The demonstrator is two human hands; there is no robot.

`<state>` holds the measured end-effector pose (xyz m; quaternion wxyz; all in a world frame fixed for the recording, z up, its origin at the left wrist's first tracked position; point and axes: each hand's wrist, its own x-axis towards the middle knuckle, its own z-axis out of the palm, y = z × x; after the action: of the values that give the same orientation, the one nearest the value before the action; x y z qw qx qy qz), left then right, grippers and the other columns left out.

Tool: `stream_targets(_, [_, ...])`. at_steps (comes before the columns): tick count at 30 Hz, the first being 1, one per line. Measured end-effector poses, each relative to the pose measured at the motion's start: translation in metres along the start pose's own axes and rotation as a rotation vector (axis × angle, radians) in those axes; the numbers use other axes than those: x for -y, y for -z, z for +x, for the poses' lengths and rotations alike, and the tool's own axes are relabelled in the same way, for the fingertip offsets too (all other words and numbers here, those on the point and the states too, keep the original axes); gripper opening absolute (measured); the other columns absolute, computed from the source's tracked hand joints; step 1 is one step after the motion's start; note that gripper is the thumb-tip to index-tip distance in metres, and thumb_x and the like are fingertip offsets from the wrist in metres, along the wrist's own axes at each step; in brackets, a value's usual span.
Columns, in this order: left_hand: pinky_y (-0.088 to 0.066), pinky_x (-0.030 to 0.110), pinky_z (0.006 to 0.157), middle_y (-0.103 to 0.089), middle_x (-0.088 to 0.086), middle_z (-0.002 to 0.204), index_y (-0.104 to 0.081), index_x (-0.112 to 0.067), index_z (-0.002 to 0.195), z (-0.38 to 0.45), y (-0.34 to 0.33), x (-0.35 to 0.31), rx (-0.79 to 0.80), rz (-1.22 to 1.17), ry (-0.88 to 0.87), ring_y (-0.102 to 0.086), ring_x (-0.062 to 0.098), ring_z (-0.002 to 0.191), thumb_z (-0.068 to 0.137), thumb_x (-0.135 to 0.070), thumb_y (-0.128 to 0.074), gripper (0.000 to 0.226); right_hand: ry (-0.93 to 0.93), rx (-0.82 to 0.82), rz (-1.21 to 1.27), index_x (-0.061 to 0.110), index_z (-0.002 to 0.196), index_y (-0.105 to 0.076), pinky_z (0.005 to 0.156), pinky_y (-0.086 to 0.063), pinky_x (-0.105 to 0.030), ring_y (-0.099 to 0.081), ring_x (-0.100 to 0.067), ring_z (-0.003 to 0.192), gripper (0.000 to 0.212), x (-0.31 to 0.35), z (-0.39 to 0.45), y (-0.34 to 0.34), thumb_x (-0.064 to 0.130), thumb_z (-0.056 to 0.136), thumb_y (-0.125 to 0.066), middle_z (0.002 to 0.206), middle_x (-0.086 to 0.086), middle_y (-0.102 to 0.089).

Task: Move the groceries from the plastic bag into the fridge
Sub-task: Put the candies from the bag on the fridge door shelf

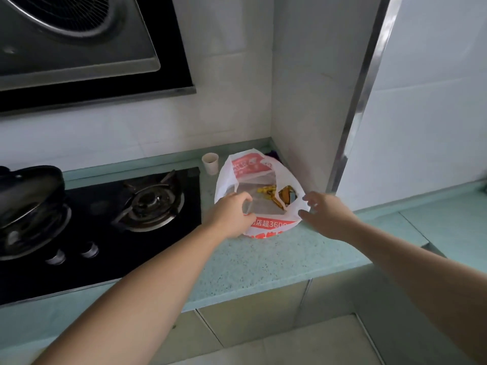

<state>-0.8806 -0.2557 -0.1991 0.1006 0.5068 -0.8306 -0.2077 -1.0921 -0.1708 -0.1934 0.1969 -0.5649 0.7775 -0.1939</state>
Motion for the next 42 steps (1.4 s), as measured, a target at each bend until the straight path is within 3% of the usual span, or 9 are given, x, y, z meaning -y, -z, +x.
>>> stream_targets(6, [-0.052, 0.036, 0.084, -0.058, 0.000, 0.126, -0.053, -0.023, 0.128, 0.044, -0.026, 0.007, 0.001, -0.049, 0.066, -0.059, 0.018, 0.105, 0.089, -0.033, -0.059, 0.041, 0.075, 0.070, 0.056, 0.018, 0.106, -0.062, 0.053, -0.052, -0.029, -0.059, -0.017, 0.070, 0.020, 0.003, 0.069, -0.035, 0.025, 0.093, -0.047, 0.098, -0.003, -0.063])
stream_targets(10, [-0.053, 0.040, 0.085, -0.060, 0.000, 0.122, -0.054, -0.023, 0.127, 0.084, -0.050, 0.018, -0.022, -0.133, 0.105, -0.060, 0.020, 0.102, 0.090, -0.027, -0.057, 0.037, 0.045, 0.148, 0.030, 0.017, 0.103, -0.063, 0.049, -0.041, -0.024, -0.056, -0.018, 0.070, 0.028, 0.007, 0.112, -0.073, 0.014, 0.096, -0.037, 0.094, -0.008, -0.063])
stream_targets(16, [-0.055, 0.037, 0.083, -0.063, -0.001, 0.122, -0.053, -0.024, 0.129, 0.139, -0.097, 0.038, -0.029, -0.255, 0.113, -0.062, 0.018, 0.101, 0.093, -0.020, -0.054, 0.036, -0.048, 0.328, 0.045, 0.023, 0.134, -0.047, 0.083, -0.056, -0.033, -0.059, -0.024, 0.099, 0.044, 0.000, 0.157, -0.110, 0.003, 0.097, -0.036, 0.117, -0.009, -0.055])
stream_targets(19, [-0.057, 0.038, 0.082, -0.062, -0.002, 0.124, -0.051, -0.025, 0.135, 0.161, -0.120, 0.045, 0.017, -0.244, 0.096, -0.063, 0.017, 0.101, 0.092, -0.024, -0.055, 0.043, -0.073, 0.321, 0.017, 0.031, 0.125, -0.050, 0.050, -0.053, -0.027, -0.063, -0.018, 0.072, 0.030, -0.022, 0.185, -0.110, 0.022, 0.096, -0.047, 0.093, -0.003, -0.061])
stream_targets(23, [-0.050, 0.040, 0.098, -0.049, 0.000, 0.143, -0.044, -0.025, 0.142, 0.181, -0.139, 0.046, 0.050, -0.189, 0.061, -0.053, 0.022, 0.124, 0.091, -0.022, -0.058, 0.053, -0.095, 0.197, -0.066, 0.024, 0.093, -0.050, 0.043, -0.040, -0.024, -0.057, -0.016, 0.061, 0.035, -0.054, 0.205, -0.112, 0.058, 0.087, -0.054, 0.072, 0.003, -0.056])
stream_targets(27, [-0.041, 0.045, 0.109, -0.044, 0.001, 0.147, -0.042, -0.025, 0.143, 0.201, -0.146, 0.041, 0.060, -0.085, -0.019, -0.043, 0.025, 0.133, 0.090, -0.020, -0.061, 0.057, -0.077, 0.117, -0.090, 0.027, 0.106, -0.051, 0.051, -0.041, -0.020, -0.055, -0.010, 0.067, 0.042, -0.068, 0.213, -0.121, 0.061, 0.084, -0.055, 0.081, 0.007, -0.057])
stream_targets(32, [-0.035, 0.049, 0.111, -0.044, 0.001, 0.147, -0.043, -0.030, 0.141, 0.236, -0.155, 0.033, 0.107, 0.003, -0.043, -0.040, 0.027, 0.135, 0.088, -0.012, -0.061, 0.059, -0.098, 0.069, -0.107, 0.032, 0.132, -0.044, 0.084, -0.056, -0.032, -0.060, -0.017, 0.098, 0.060, -0.078, 0.216, -0.135, 0.050, 0.080, -0.067, 0.115, 0.008, -0.059])
stream_targets(36, [-0.025, 0.053, 0.115, -0.030, 0.001, 0.155, -0.030, -0.035, 0.148, 0.249, -0.165, 0.034, 0.191, 0.143, -0.086, -0.025, 0.030, 0.143, 0.087, -0.021, -0.065, 0.072, -0.086, 0.073, -0.122, 0.035, 0.126, -0.048, 0.089, -0.055, -0.038, -0.059, -0.018, 0.102, 0.059, -0.081, 0.219, -0.143, 0.053, 0.075, -0.069, 0.115, 0.008, -0.060])
stream_targets(42, [-0.036, 0.049, 0.110, -0.043, 0.004, 0.148, -0.036, -0.034, 0.144, 0.243, -0.164, 0.048, 0.131, 0.119, -0.008, -0.039, 0.031, 0.135, 0.088, -0.019, -0.062, 0.063, -0.131, 0.145, -0.156, 0.030, 0.108, -0.057, 0.082, -0.057, -0.037, -0.061, -0.018, 0.092, 0.041, -0.076, 0.224, -0.138, 0.059, 0.080, -0.057, 0.101, 0.006, -0.064])
